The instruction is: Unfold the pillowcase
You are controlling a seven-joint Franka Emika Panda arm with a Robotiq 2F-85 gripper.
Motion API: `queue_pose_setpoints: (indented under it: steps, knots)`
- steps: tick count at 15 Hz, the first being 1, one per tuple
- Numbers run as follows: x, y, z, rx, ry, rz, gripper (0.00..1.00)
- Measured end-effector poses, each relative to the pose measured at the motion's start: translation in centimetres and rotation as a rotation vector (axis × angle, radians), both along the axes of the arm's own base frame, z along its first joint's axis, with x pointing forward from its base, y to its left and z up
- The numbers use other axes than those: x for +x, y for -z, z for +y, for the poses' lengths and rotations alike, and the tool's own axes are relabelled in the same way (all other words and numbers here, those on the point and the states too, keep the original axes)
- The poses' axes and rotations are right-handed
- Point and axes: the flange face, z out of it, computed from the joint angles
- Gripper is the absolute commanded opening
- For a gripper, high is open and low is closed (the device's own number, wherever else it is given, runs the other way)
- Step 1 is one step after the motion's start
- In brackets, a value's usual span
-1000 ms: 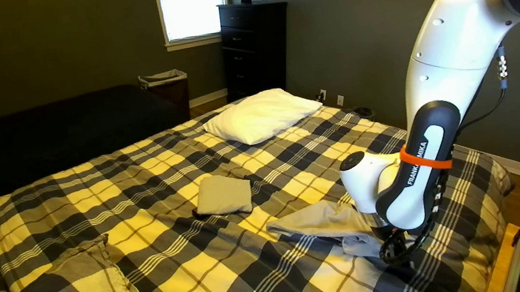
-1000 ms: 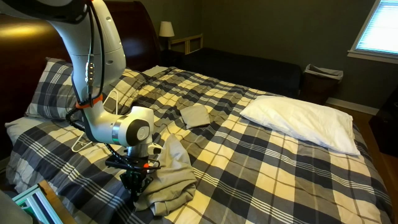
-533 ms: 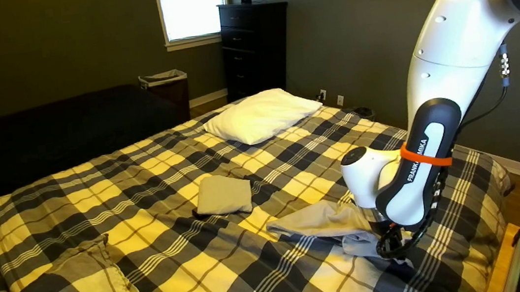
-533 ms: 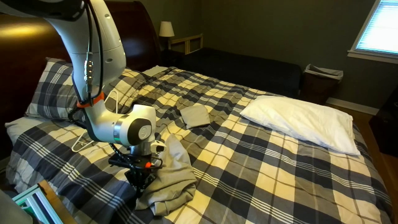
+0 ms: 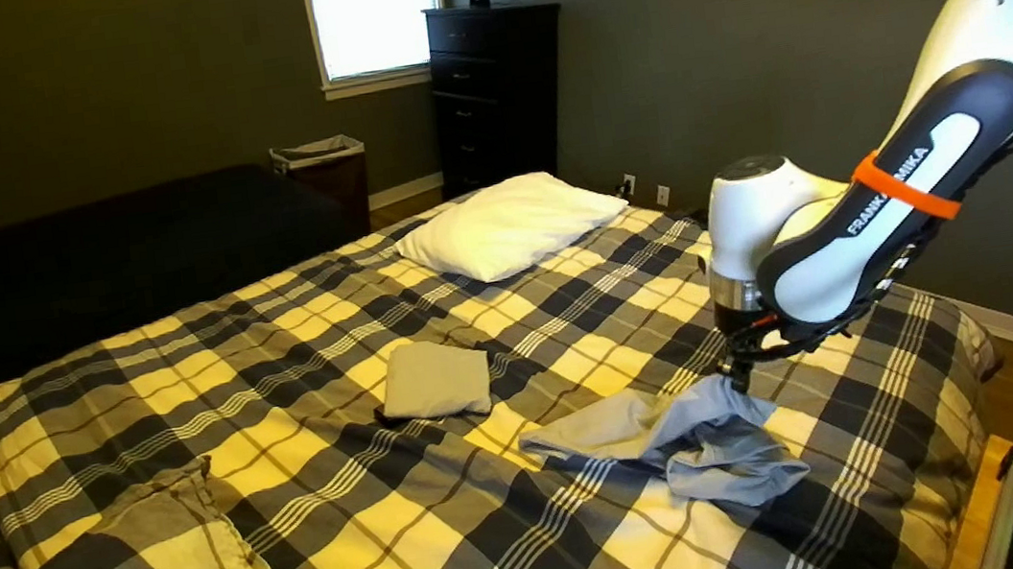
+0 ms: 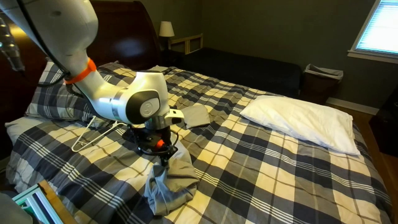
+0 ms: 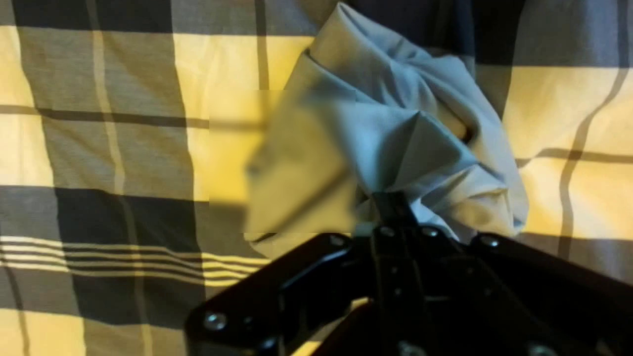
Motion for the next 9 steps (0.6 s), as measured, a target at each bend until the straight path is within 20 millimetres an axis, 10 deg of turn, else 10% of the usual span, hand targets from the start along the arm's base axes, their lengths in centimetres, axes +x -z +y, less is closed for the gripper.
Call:
queue_pose_setpoints:
  steps: [9]
  knots:
    - [4.8, -4.8, -2.0, 0.038, 0.151, -0.292, 0.00]
